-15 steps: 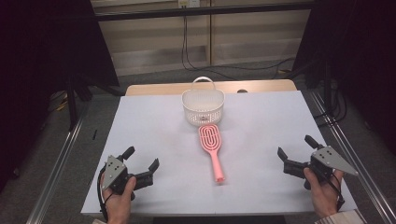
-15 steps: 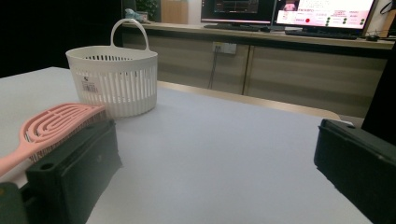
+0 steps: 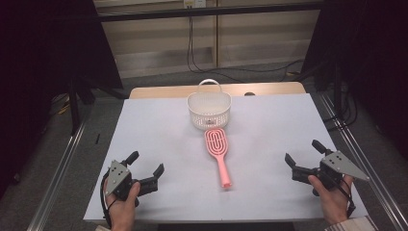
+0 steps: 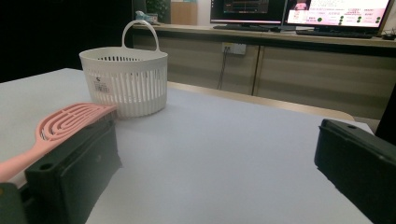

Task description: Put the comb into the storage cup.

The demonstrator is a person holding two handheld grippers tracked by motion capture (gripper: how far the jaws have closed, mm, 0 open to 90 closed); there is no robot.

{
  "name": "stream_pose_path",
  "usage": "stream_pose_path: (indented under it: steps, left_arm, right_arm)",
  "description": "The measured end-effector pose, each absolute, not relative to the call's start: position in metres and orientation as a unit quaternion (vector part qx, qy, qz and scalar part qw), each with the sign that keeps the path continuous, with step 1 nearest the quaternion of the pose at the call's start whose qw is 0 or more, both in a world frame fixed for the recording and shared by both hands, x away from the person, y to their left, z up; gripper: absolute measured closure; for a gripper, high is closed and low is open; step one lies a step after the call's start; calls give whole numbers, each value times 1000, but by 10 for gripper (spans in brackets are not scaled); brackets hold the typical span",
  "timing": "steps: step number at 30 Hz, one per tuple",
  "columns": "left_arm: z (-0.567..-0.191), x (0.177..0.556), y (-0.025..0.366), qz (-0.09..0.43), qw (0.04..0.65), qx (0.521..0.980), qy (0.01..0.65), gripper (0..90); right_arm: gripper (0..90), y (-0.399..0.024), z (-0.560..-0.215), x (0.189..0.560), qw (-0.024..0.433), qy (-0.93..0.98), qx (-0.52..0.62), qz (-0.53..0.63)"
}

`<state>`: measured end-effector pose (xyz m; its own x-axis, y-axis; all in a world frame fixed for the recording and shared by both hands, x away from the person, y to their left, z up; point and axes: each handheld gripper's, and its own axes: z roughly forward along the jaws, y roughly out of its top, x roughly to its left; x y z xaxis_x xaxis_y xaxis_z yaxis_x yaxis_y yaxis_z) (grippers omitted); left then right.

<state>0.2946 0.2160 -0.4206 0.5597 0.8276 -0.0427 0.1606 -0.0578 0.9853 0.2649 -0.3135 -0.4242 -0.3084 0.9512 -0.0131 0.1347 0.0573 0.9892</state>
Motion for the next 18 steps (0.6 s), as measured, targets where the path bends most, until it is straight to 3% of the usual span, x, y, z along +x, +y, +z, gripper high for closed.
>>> stream_pose_path:
  steps: [18]
  left_arm:
    - [-420, 290, 219, 292, 576, 668, 369, 25]
  right_arm:
    - [0, -294, -420, 269, 381, 631, 417, 532]
